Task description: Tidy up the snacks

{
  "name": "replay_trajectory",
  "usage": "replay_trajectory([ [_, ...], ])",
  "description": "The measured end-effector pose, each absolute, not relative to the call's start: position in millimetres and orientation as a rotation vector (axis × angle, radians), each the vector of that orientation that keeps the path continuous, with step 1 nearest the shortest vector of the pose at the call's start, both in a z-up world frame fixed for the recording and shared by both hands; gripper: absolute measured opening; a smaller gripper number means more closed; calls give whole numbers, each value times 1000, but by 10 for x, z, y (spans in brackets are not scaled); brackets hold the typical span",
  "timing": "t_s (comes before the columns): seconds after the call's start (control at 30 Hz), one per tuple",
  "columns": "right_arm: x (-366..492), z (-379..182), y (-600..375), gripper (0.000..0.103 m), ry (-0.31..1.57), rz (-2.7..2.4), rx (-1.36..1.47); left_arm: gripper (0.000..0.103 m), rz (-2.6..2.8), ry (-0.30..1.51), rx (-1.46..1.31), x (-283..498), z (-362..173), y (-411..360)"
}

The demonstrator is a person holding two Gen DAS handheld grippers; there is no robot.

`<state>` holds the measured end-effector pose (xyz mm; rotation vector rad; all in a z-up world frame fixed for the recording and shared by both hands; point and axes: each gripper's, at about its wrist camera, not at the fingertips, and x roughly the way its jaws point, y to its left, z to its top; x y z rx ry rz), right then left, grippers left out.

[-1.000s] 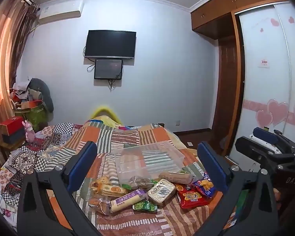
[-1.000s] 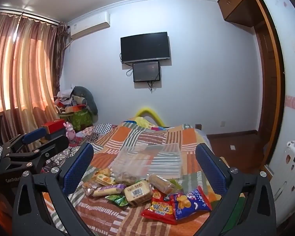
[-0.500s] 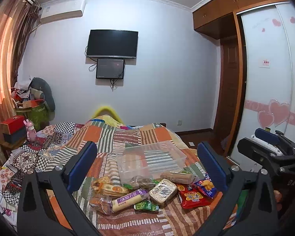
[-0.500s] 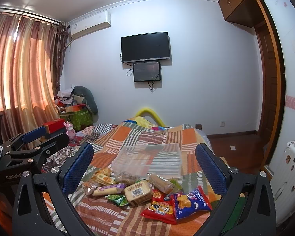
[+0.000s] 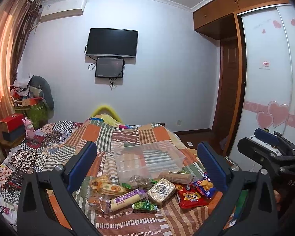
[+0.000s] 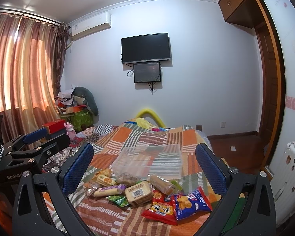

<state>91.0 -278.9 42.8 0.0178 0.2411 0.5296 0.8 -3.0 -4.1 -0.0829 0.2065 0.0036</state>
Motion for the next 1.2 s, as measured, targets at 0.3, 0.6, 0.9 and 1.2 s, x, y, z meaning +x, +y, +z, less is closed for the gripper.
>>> replay_trajectory([
  [0.3, 913, 431, -2791, 103, 240, 529, 19, 103, 4, 206, -79, 8, -39, -37],
  [0.6, 914, 433, -2790, 103, 242, 530, 20, 103, 4, 202, -80, 7, -38, -46],
  [0.9, 911, 434, -2780, 103, 242, 531, 19, 103, 6, 201, -77, -2, -35, -50],
  [1.2, 1013, 343, -2803, 102, 282, 519, 18, 103, 9, 214, -67, 66, -94, -29],
])
